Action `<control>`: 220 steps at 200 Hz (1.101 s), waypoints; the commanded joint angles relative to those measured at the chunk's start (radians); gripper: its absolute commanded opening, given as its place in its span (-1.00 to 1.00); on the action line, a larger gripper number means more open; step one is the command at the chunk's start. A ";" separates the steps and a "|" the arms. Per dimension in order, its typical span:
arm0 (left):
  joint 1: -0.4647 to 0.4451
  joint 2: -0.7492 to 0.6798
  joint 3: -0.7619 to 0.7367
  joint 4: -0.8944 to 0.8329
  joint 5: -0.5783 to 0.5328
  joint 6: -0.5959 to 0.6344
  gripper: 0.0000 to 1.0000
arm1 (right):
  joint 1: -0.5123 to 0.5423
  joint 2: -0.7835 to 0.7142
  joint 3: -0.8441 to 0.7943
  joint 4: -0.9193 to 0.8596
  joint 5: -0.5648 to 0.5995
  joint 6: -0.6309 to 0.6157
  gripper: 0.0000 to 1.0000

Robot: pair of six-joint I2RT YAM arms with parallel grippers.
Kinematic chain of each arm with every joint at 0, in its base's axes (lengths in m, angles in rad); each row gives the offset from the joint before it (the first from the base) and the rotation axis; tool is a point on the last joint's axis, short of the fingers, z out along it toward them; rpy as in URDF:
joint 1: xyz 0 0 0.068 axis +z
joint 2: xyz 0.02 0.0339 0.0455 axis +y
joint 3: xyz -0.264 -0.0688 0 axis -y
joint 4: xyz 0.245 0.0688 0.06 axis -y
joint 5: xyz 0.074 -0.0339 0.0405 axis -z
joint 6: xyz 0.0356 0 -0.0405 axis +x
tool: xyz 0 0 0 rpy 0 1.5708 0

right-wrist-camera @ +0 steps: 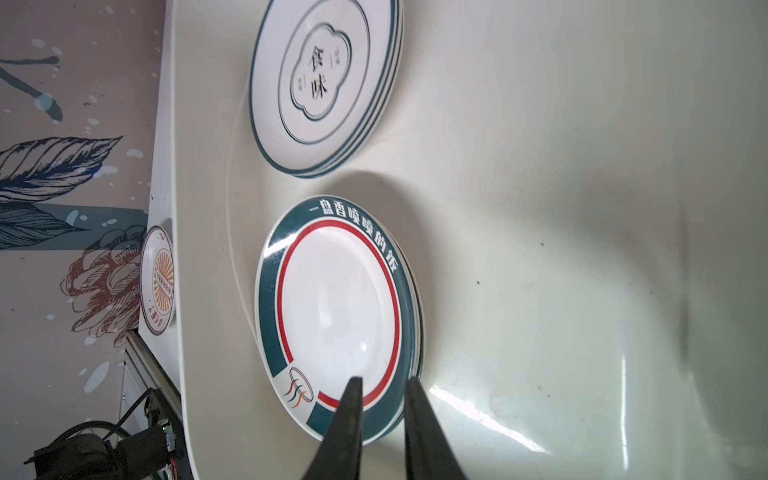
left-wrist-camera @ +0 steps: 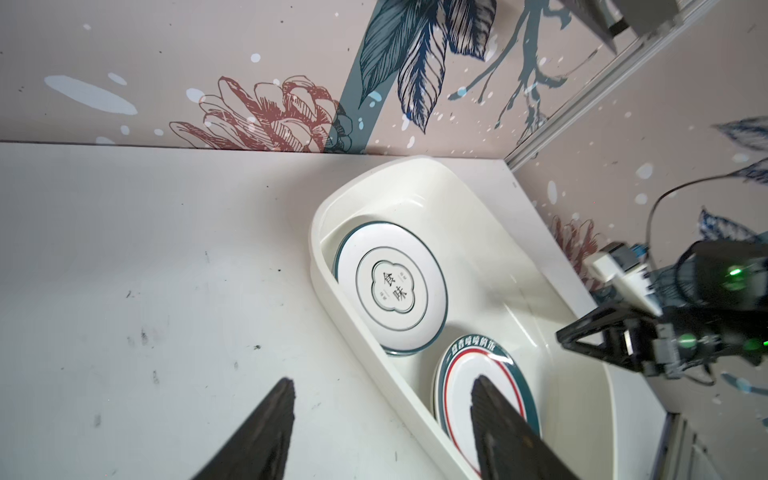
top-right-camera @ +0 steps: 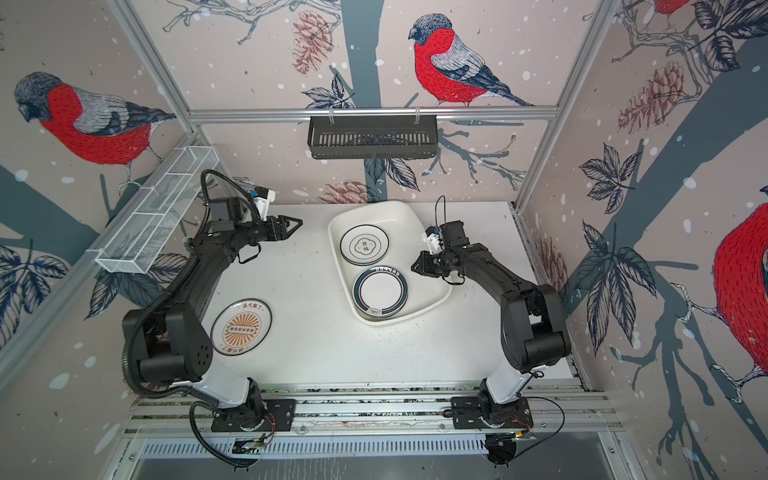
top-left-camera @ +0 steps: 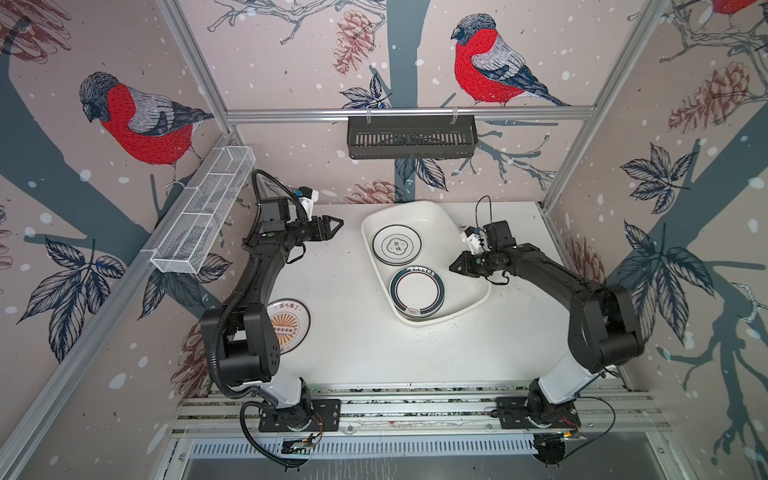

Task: Place the plates into the plastic bin on the countertop
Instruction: 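Open the right gripper and raise it while the left gripper moves toward the table plate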

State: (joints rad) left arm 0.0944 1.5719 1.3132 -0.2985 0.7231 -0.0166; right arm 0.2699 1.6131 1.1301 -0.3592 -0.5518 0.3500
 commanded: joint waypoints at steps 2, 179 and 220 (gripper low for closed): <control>-0.007 -0.028 0.010 -0.162 -0.099 0.224 0.36 | 0.001 -0.063 -0.016 0.069 0.042 0.037 -0.53; -0.006 -0.197 -0.139 -0.982 -0.779 1.075 0.34 | 0.034 -0.274 -0.147 0.327 0.006 0.143 -0.50; 0.044 -0.263 -0.262 -0.984 -0.937 1.168 0.34 | 0.031 -0.256 -0.130 0.313 0.003 0.135 -0.50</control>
State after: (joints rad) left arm 0.1028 1.3365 1.1091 -1.2190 -0.0795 1.0473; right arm 0.3016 1.3518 0.9878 -0.0685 -0.5350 0.4942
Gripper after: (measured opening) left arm 0.670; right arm 0.252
